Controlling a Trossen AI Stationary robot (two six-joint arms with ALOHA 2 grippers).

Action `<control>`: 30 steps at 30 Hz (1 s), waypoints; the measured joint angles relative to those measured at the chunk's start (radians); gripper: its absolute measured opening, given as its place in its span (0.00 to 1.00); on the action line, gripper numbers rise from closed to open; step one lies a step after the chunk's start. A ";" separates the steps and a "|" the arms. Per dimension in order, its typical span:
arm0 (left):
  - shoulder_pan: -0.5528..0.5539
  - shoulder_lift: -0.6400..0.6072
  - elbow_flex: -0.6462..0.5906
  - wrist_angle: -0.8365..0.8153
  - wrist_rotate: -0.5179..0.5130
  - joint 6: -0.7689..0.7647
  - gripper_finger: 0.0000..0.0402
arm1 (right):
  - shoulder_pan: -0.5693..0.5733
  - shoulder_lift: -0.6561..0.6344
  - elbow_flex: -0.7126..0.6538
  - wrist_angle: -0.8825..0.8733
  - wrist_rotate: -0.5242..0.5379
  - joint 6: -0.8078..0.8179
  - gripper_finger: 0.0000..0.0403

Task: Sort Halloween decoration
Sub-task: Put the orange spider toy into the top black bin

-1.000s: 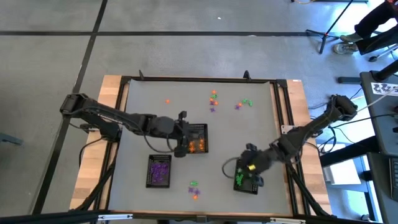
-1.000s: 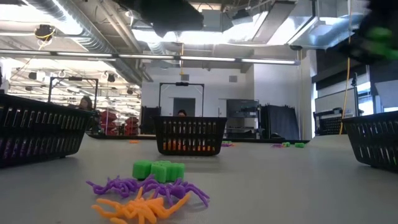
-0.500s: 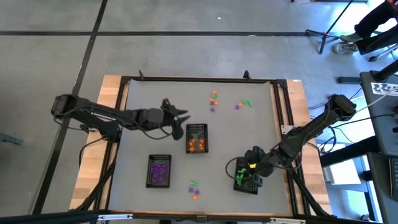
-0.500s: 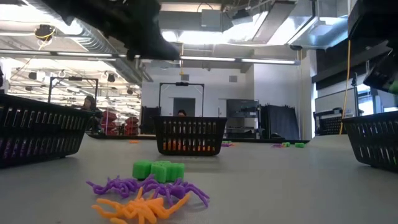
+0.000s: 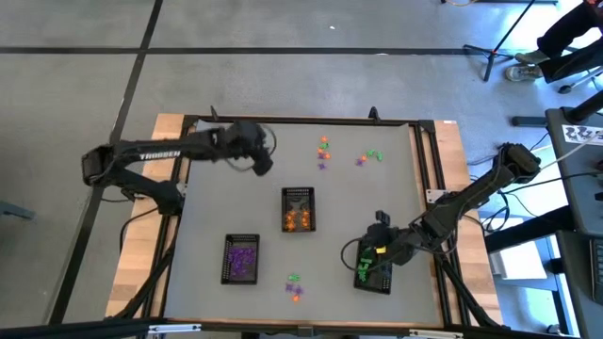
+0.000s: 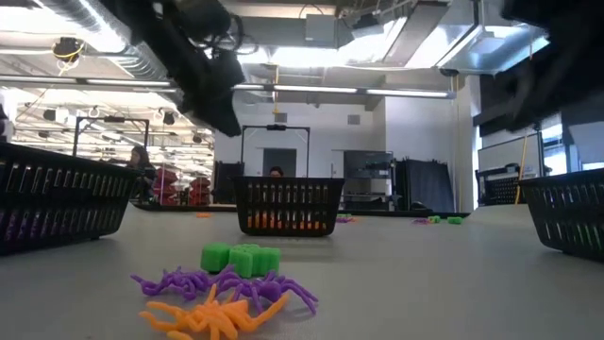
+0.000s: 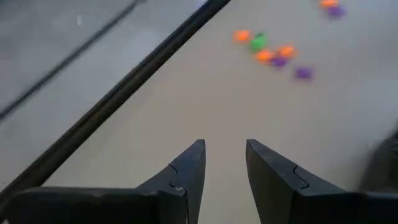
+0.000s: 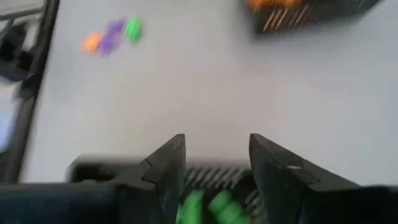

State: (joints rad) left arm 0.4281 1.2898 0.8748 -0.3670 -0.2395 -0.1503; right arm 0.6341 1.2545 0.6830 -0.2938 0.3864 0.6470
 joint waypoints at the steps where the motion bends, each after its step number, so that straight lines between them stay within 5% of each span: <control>1: 0.039 0.020 0.026 -0.041 0.030 0.008 0.27 | -0.014 0.000 0.000 0.021 0.027 -0.037 0.43; 10: 0.272 0.286 0.149 -0.328 0.238 0.154 0.27 | -0.186 0.000 0.000 0.372 0.051 -0.373 0.43; 30: 0.321 0.498 0.156 -0.292 0.222 0.207 0.27 | -0.202 0.000 0.000 0.425 0.040 -0.438 0.43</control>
State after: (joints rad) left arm 0.7487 1.7876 1.0310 -0.6585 -0.0179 0.0563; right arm 0.4316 1.2545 0.6830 0.1314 0.4267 0.2092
